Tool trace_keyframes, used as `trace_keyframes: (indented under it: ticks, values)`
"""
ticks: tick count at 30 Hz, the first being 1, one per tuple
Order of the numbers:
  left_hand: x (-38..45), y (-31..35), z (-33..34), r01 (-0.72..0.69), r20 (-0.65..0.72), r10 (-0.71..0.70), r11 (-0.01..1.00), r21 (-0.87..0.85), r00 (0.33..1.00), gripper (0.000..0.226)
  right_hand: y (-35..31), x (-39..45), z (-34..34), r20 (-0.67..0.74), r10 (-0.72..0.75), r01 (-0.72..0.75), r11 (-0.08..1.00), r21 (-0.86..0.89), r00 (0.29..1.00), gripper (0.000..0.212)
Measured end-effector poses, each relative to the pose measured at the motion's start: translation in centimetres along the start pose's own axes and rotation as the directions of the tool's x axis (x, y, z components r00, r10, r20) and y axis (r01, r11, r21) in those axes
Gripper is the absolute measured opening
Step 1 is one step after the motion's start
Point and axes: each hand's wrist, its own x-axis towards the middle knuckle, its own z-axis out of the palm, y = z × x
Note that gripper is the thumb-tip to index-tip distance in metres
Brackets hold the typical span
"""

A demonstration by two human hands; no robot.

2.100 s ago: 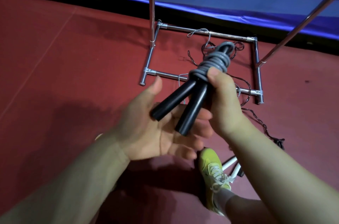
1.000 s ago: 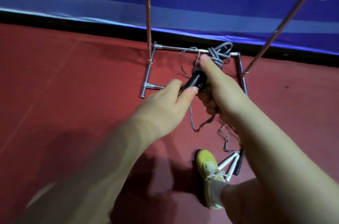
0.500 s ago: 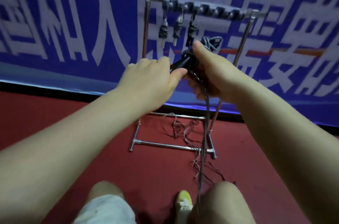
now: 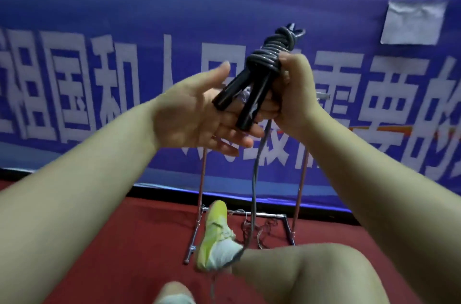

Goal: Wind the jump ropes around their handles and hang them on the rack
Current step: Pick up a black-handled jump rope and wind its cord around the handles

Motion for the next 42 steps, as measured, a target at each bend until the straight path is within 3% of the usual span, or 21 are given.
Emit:
trace_keyframes:
  ticks: [3, 5, 7, 11, 14, 19, 22, 25, 27, 31, 36, 38, 40, 42]
  values:
    - [-0.9, 0.5, 1.6, -0.028, 0.106, 0.056, 0.97, -0.243, 0.993, 0.083, -1.6, -0.3, 1.5, 0.067, -0.015, 0.012, 0.999, 0.039, 0.998, 0.038]
    - [-1.1, 0.9, 2.2, -0.001, 0.155, 0.057, 0.941, -0.338, 0.986, 0.082, -2.2, -0.3, 1.7, 0.102, -0.023, 0.031, 0.997, -0.073, 0.995, 0.055]
    - [-1.7, 2.3, 2.1, 0.003, 0.097, 0.031, 0.942, -0.335, 0.995, 0.076, -3.5, -0.3, 1.6, 0.157, -0.006, 0.041, 0.975, -0.219, 0.988, 0.062]
    - [-2.8, 4.5, 1.5, -0.01, -0.162, -0.011, 0.992, -0.125, 0.987, 0.073, -5.7, -0.9, 1.2, 0.14, 0.048, 0.016, 0.908, -0.419, 0.989, 0.063]
    - [-3.1, 5.2, 1.6, 0.033, -0.366, 0.018, 0.991, 0.132, 0.931, 0.071, -6.2, -1.6, 1.2, 0.114, 0.085, -0.013, 0.853, -0.522, 0.99, 0.054]
    - [-3.0, 6.1, 2.3, 0.038, -0.477, 0.126, 0.947, 0.32, 0.87, 0.065, -6.0, -1.5, 1.8, -0.015, 0.024, -0.028, 0.878, -0.477, 1.0, 0.052]
    - [-2.6, 6.3, 3.0, 0.107, -0.549, 0.23, 0.851, 0.514, 0.804, 0.062, -5.3, -1.6, 2.3, -0.089, 0.017, -0.055, 0.894, -0.445, 0.996, 0.053]
    - [-2.0, 5.8, 3.0, 0.266, -0.563, 0.336, 0.628, 0.731, 0.755, 0.06, -4.6, -1.8, 2.5, -0.158, 0.098, -0.151, 0.914, -0.376, 0.983, 0.058]
    - [-1.8, 5.4, 3.1, 0.323, -0.554, 0.346, 0.538, 0.778, 0.758, 0.059, -4.5, -2.0, 2.4, -0.153, 0.199, -0.239, 0.917, -0.319, 0.968, 0.066]
    - [-1.7, 4.9, 3.5, 0.368, -0.54, 0.309, 0.469, 0.803, 0.783, 0.045, -4.9, -2.6, 2.1, -0.12, 0.294, -0.318, 0.872, -0.373, 0.948, 0.067]
    - [-1.9, 5.5, 4.0, 0.252, -0.504, 0.366, 0.554, 0.794, 0.782, 0.03, -5.0, -2.5, 2.4, -0.19, 0.159, -0.214, 0.924, -0.317, 0.969, 0.05]
    - [-2.2, 5.5, 4.2, 0.181, -0.477, 0.319, 0.646, 0.741, 0.819, 0.029, -4.8, -2.4, 2.4, -0.214, 0.106, -0.161, 0.952, -0.259, 0.971, 0.043]
    - [-2.9, 5.6, 4.5, 0.046, -0.398, 0.206, 0.842, 0.538, 0.894, 0.038, -4.5, -2.6, 2.3, -0.205, 0.071, -0.102, 0.984, -0.146, 0.976, 0.038]
    - [-3.5, 5.3, 4.5, -0.06, -0.19, 0.101, 0.976, 0.211, 0.977, 0.056, -4.1, -2.8, 2.0, -0.169, 0.036, -0.034, 0.999, 0.013, 0.985, 0.031]
